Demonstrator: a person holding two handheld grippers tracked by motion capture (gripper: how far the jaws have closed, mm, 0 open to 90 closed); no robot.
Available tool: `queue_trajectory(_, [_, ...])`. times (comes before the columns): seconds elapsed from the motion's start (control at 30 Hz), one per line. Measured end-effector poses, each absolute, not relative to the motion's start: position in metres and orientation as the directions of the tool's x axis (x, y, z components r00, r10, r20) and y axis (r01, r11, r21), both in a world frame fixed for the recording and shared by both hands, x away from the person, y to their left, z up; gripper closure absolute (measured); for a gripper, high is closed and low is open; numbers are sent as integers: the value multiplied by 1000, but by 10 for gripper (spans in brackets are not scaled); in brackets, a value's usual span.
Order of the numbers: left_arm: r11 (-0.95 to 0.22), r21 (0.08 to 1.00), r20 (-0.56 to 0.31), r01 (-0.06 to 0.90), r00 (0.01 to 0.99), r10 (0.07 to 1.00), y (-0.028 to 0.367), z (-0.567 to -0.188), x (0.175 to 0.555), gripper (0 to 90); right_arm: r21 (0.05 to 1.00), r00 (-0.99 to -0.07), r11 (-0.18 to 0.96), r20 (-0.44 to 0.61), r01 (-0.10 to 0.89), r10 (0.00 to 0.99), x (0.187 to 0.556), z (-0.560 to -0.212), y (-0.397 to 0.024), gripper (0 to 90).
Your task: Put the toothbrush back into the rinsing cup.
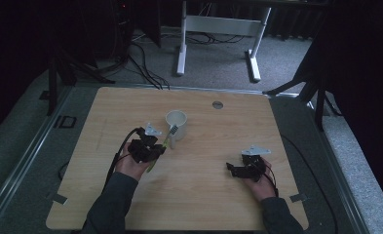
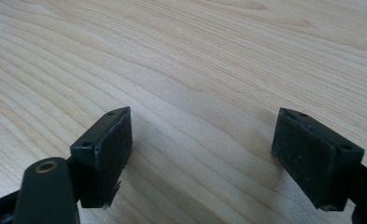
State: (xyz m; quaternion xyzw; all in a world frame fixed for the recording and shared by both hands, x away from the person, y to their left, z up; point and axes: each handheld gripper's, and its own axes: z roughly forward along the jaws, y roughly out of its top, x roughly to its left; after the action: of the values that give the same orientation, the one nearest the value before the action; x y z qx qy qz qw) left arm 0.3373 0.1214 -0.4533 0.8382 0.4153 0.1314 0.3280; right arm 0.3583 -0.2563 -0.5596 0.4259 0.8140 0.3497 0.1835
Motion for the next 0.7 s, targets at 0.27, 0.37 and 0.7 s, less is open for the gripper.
queue_trajectory(0.27, [-429,680,-46,594,619,784,123,-451,339,826,726,-570,393,-1,565,822,358,-560,-256,199])
queue_trajectory(0.37, [-426,685,-43,591,616,787,123,-448,341,826,726,-570,393,-2,564,821,358,-560,-256,199])
queue_trajectory(0.7, [-415,709,-31,570,614,789,123,-442,342,826,727,-571,394,-3,563,821,358,-560,-256,199])
